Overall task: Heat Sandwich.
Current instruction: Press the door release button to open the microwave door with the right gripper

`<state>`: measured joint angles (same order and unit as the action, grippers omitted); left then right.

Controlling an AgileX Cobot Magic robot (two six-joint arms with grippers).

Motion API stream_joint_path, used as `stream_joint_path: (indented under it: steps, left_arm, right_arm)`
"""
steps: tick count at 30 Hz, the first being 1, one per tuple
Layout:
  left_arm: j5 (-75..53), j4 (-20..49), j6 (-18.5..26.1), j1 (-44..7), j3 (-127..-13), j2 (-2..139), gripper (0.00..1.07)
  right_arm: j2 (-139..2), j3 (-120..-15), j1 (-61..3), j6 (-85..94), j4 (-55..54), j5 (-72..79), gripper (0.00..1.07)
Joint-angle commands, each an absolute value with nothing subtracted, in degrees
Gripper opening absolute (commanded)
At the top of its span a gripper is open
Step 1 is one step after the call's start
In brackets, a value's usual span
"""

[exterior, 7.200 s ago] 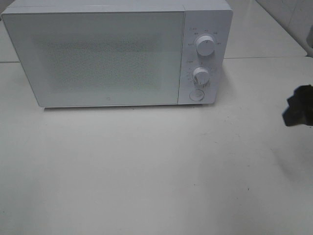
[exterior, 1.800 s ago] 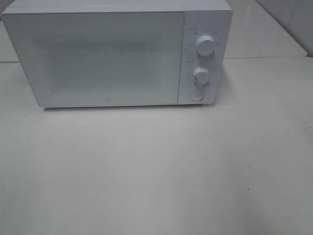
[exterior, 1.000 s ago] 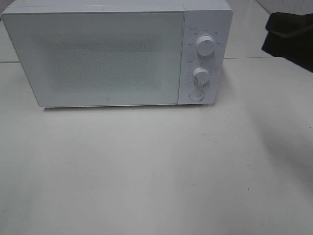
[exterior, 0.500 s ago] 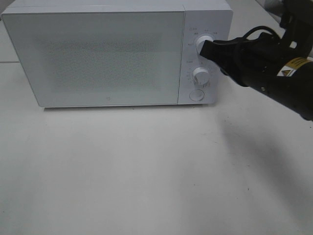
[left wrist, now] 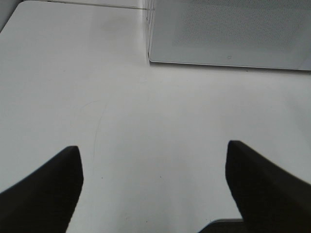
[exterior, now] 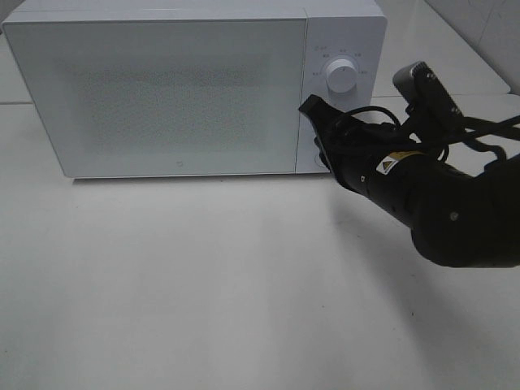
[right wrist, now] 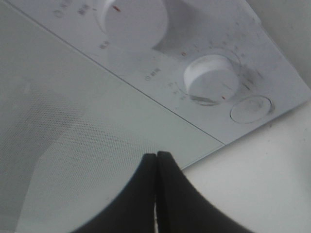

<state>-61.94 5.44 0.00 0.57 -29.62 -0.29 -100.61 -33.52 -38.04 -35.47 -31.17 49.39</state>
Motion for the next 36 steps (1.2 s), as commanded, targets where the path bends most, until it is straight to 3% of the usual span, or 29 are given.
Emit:
stream_joint_path:
  steps: [1, 7, 17, 36]
  left_arm:
    - [-61.1, 5.7, 0.0, 0.6, -29.5, -0.7, 0.76]
    - [-61.1, 5.7, 0.0, 0.6, -29.5, -0.7, 0.76]
    - [-61.1, 5.7, 0.0, 0.6, -29.5, -0.7, 0.76]
    - [-61.1, 5.7, 0.0, 0.6, -29.5, -0.7, 0.76]
  right_arm:
    - [-104.0, -35.3, -38.2, -45.0, -31.1, 51.1, 0.00]
    - [-108.9, -37.1, -38.2, -53.1, -32.2, 54.1, 0.00]
    - [-114.9, -40.7, -38.0, -63.5, -45.3, 54.1, 0.00]
    - [-122.0, -49.8, -33.9, -63.7, -46.0, 54.3, 0.00]
